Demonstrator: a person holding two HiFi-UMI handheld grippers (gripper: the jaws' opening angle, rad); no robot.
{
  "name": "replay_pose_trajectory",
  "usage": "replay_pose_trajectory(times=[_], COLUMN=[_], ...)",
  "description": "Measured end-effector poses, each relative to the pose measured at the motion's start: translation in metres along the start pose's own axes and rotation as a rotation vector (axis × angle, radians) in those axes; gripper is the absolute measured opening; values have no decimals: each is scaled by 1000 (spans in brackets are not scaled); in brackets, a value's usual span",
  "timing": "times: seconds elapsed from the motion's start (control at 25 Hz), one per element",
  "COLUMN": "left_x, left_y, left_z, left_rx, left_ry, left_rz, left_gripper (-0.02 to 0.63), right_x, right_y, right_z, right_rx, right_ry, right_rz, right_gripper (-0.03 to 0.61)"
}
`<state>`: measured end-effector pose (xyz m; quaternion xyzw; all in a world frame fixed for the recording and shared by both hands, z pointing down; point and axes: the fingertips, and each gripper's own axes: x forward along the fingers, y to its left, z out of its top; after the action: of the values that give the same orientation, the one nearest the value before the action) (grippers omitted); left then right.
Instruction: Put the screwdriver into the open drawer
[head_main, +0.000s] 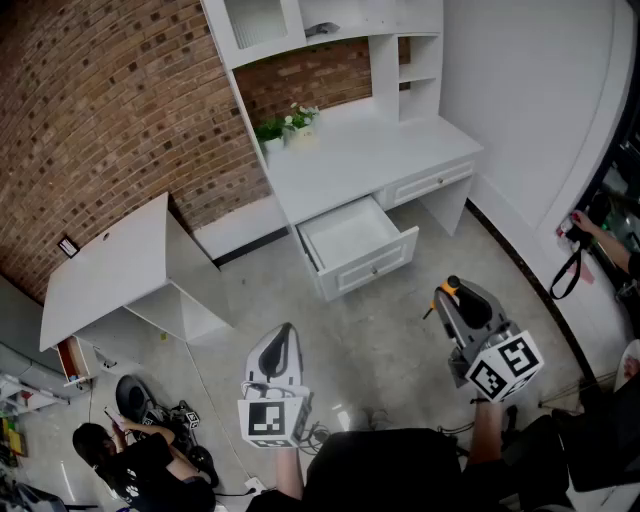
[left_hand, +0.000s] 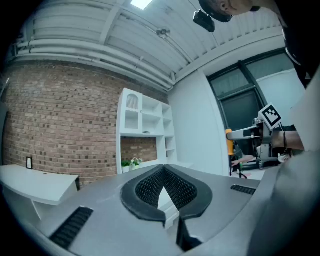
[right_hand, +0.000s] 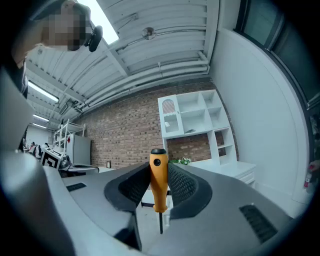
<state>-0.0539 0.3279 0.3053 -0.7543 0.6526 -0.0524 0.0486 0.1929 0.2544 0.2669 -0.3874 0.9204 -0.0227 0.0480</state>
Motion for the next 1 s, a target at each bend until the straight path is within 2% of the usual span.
replay_pose_trajectory(times=[0.44,0.76,1.0], left_x=[7,15,20], left_y=[-13,-30,-27], left_z=[1,0,-9], left_rx=[-26,6,-16], left_ry=[7,17,38], left_rz=[10,13,53], left_gripper=[8,8,8], right_x=[-6,-7,4], right_y=[-14,-28,-36], right_z=[1,1,3], right_rx=[11,24,32], right_ry=[-7,-20,-35], right_rz=[1,21,41], right_gripper=[114,114,114])
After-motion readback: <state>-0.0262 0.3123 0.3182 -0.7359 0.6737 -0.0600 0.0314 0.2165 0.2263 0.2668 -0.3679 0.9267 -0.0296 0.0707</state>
